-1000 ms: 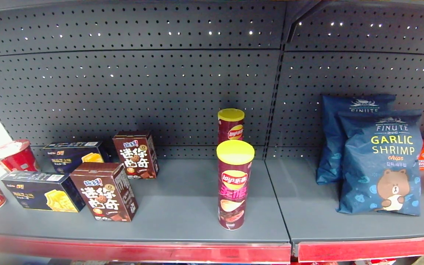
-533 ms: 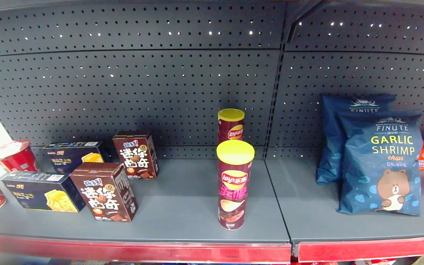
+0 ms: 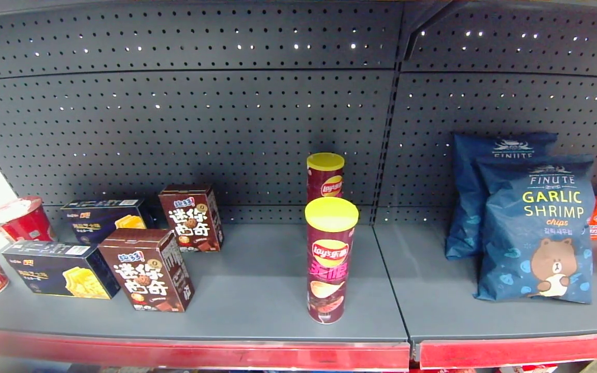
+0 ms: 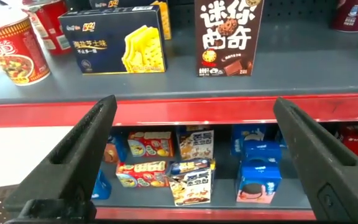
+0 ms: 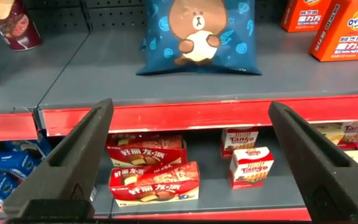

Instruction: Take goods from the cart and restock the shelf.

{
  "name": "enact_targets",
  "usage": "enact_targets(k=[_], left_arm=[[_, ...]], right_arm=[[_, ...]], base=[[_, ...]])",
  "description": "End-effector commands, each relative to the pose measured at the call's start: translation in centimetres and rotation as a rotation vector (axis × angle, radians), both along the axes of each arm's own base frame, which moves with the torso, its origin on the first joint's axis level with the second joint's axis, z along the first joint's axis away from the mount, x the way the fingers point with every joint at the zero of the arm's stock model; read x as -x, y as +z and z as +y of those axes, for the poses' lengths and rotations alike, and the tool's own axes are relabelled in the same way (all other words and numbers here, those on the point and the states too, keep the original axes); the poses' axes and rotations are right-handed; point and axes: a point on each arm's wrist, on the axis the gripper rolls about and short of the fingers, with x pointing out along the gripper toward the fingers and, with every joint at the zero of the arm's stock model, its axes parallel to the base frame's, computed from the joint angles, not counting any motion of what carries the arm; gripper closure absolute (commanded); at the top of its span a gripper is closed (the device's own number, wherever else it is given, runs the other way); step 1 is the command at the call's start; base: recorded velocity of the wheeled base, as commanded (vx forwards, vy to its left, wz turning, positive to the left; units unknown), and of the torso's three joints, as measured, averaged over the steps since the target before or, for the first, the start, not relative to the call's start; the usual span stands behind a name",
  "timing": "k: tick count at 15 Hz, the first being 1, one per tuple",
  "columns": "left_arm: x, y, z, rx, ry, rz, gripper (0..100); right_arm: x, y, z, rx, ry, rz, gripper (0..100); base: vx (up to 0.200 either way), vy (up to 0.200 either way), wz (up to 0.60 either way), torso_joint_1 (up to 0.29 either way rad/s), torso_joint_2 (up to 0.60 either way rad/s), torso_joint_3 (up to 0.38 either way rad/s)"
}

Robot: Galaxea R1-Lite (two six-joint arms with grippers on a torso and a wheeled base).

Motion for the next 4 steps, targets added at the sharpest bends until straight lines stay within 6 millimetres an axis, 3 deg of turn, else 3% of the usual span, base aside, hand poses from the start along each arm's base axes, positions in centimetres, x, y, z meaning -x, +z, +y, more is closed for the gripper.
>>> enact_targets(k=[1, 4], left_arm=[[-0.01, 0.00, 0.00, 0.000, 0.000, 0.002, 0], [-0.01, 0.00, -0.01, 0.000, -0.002, 0.002, 0]], right_arm=[[-0.03, -0.01, 0.00, 0.000, 0.000, 0.004, 0], [-0.04, 0.02, 0.00, 0.001, 0.000, 0.006, 0]], base=[[0.000, 0.000, 0.00, 0.000, 0.00, 0.000], [0.000, 0.000, 0.00, 0.000, 0.00, 0.000]])
